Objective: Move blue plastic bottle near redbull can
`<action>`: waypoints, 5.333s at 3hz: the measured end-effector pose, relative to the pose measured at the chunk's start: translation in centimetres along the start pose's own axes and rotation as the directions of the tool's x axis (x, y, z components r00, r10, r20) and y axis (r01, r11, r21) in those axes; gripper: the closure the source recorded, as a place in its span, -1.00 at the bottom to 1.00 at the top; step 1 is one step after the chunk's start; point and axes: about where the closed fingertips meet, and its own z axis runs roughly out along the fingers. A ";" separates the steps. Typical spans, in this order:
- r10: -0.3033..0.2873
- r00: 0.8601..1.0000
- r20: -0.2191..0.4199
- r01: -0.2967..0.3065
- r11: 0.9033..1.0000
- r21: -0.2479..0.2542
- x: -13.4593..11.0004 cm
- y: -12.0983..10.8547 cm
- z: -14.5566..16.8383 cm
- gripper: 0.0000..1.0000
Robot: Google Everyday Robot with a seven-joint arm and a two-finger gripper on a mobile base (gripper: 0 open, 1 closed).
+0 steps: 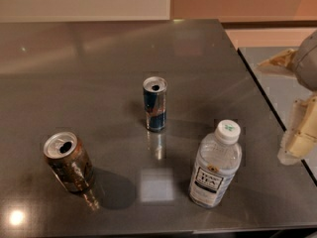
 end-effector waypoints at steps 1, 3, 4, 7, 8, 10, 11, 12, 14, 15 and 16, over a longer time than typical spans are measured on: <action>-0.046 0.992 0.116 0.053 0.997 -0.054 -2.2 2.7 0.7 -1.00; -0.119 0.959 0.258 0.150 0.984 -0.101 -5.4 6.5 3.3 -1.00; -0.131 0.950 0.284 0.172 0.977 -0.125 -6.3 7.4 4.6 -1.00; -0.135 0.927 0.350 0.195 0.971 -0.140 -8.3 8.0 4.4 0.27; -0.127 0.930 0.345 0.175 0.978 -0.114 -9.3 6.3 3.6 0.76; -0.095 0.924 0.370 0.131 0.989 -0.073 -12.4 0.9 3.2 1.00; -0.067 0.915 0.399 0.103 0.992 -0.068 -13.1 -1.7 3.8 1.00; -0.032 0.910 0.413 0.071 0.994 -0.078 -12.8 -3.4 4.8 1.00; 0.009 0.898 0.439 0.025 0.997 -0.070 -11.3 -5.6 6.9 0.68; 0.000 0.887 0.462 0.018 0.999 -0.033 -10.8 -6.0 7.3 0.22; -0.005 0.887 0.462 0.022 0.999 -0.031 -11.0 -6.0 7.3 -0.25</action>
Offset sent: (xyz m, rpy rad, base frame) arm -0.0786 0.0746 -0.0151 0.2985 0.0560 0.2426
